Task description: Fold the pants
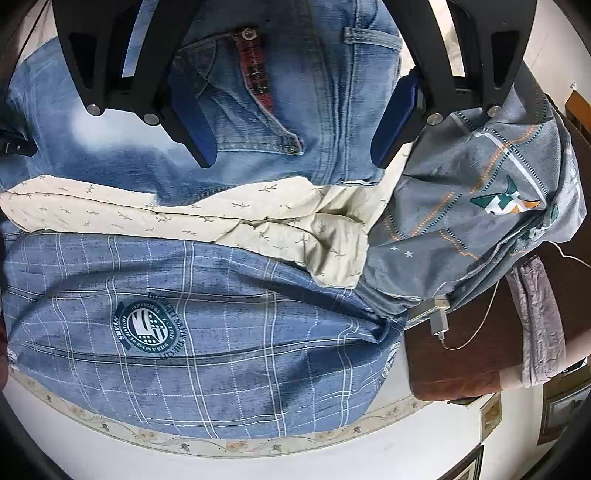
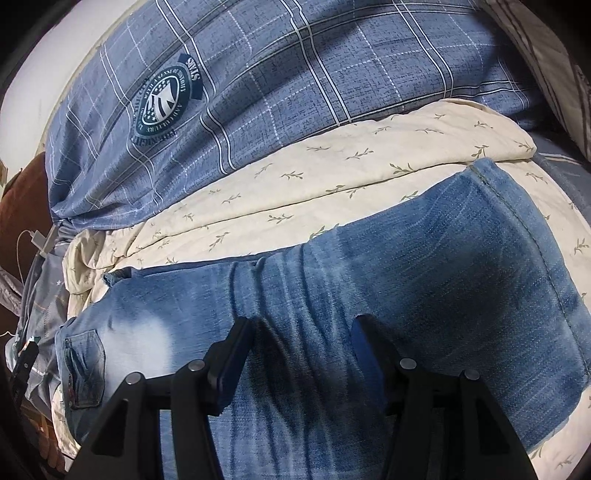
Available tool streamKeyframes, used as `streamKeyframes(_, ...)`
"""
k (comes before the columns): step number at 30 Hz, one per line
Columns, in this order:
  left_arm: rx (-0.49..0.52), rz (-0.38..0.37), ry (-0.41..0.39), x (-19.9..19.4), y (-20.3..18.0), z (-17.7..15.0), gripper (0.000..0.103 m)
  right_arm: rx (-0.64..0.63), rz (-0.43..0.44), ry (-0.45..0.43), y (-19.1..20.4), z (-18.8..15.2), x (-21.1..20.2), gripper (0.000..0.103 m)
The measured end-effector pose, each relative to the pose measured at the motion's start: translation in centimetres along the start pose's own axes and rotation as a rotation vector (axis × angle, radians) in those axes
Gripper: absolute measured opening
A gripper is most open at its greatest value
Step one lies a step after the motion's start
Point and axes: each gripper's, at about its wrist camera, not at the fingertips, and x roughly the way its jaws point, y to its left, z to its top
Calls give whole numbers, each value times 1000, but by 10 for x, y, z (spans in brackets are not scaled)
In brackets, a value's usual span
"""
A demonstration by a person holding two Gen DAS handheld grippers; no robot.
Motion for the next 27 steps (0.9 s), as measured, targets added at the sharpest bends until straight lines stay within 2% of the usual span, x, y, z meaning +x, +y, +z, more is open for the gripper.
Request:
streamKeyframes(16, -6, 71, -6, 0, 12, -1, 87, 7, 12, 3, -2, -1, -1, 61)
streamKeyframes(27, 5, 72, 14, 2, 2, -2, 87, 35, 52, 22, -9, -2, -6, 61)
